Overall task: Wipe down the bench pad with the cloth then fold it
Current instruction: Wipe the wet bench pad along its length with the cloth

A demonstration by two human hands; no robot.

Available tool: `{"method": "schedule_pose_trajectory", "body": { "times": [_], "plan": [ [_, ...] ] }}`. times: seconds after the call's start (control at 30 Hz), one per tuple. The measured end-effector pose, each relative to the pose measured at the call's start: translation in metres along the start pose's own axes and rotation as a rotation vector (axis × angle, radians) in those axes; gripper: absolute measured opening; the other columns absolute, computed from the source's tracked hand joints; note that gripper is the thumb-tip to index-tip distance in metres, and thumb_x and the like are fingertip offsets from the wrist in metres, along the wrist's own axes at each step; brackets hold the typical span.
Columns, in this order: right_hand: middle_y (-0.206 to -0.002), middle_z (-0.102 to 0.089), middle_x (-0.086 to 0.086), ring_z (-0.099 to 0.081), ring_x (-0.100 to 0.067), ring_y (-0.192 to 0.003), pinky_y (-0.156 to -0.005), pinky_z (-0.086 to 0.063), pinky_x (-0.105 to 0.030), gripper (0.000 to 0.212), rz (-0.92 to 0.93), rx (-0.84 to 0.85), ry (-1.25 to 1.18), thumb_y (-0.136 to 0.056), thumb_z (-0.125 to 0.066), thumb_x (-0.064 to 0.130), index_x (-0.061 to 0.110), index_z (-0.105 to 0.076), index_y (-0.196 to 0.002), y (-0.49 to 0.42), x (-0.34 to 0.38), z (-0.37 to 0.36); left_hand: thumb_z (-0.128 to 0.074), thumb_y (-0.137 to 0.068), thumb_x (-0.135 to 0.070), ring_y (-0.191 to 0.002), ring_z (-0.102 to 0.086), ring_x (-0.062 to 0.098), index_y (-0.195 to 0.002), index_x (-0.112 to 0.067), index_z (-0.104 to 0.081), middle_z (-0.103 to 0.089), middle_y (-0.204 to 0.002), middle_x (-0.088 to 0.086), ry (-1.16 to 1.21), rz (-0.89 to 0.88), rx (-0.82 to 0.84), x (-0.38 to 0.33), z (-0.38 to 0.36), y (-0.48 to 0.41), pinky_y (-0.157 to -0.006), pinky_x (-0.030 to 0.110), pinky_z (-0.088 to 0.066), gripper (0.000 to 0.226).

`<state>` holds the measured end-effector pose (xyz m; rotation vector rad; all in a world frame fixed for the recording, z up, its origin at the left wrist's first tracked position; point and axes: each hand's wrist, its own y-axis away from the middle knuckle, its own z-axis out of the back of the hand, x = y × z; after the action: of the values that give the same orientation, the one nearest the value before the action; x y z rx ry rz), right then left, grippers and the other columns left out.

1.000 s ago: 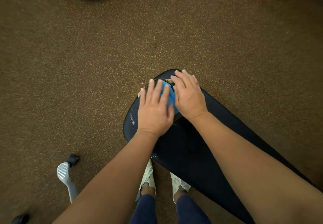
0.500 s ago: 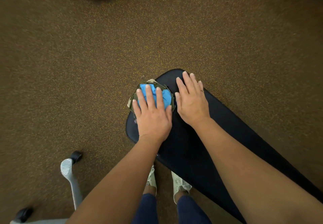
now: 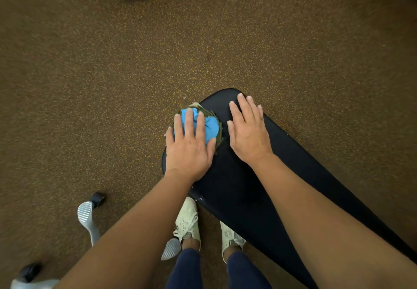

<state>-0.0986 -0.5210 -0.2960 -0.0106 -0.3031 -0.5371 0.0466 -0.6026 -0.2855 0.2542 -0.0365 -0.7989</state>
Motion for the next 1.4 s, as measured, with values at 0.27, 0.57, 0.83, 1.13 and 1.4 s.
{"method": "schedule_pose_trajectory", "body": {
  "times": [0.27,0.57,0.83,1.13,1.4],
  "plan": [
    [-0.152,-0.03,-0.017,-0.022,-0.035,-0.142,-0.115,-0.01,-0.046,0.054,0.003,0.004,0.009,-0.097,-0.026,0.031,0.004,-0.039,-0.141,0.0,0.001,0.001,-0.027,-0.096,-0.048,-0.134,-0.033,0.044,-0.147,-0.008,-0.028,-0.031,-0.15,0.022,0.056,0.095,-0.035,-0.006,-0.005,0.009,-0.104,0.055,-0.033,0.065],
    [-0.153,-0.027,-0.018,-0.021,-0.035,-0.143,-0.116,-0.018,-0.049,0.049,0.012,0.015,-0.008,-0.098,-0.042,0.025,0.003,-0.038,-0.142,-0.001,-0.002,0.002,-0.024,-0.092,-0.049,-0.114,-0.049,0.04,-0.144,-0.005,-0.033,-0.043,-0.141,0.021,0.074,0.178,0.0,-0.013,0.002,-0.023,-0.089,0.051,-0.043,0.068],
    [-0.155,-0.022,-0.016,-0.016,-0.032,-0.145,-0.118,-0.012,-0.047,0.05,0.005,0.027,0.001,-0.099,-0.04,0.026,0.005,-0.033,-0.145,0.0,0.0,0.001,-0.027,-0.093,-0.048,-0.105,-0.051,0.04,-0.142,-0.004,-0.033,-0.046,-0.135,0.021,0.127,0.33,-0.002,0.001,-0.005,0.015,-0.082,0.049,-0.044,0.066],
    [-0.154,-0.025,-0.017,-0.018,-0.034,-0.144,-0.117,-0.013,-0.047,0.05,0.0,0.003,-0.006,-0.099,-0.041,0.025,0.004,-0.035,-0.144,0.001,0.002,0.001,-0.024,-0.094,-0.051,-0.106,-0.05,0.037,-0.142,-0.006,-0.034,-0.046,-0.135,0.019,0.11,0.188,-0.083,-0.002,-0.003,-0.01,-0.084,0.048,-0.043,0.066],
    [-0.153,-0.028,-0.018,-0.021,-0.036,-0.142,-0.116,-0.017,-0.05,0.05,-0.01,-0.017,-0.012,-0.097,-0.042,0.024,0.003,-0.037,-0.142,0.0,0.003,-0.001,-0.025,-0.092,-0.049,-0.113,-0.045,0.038,-0.145,-0.006,-0.026,-0.039,-0.142,0.016,0.093,0.332,0.028,-0.021,0.007,-0.019,-0.091,0.049,-0.037,0.068]
  ]
}}
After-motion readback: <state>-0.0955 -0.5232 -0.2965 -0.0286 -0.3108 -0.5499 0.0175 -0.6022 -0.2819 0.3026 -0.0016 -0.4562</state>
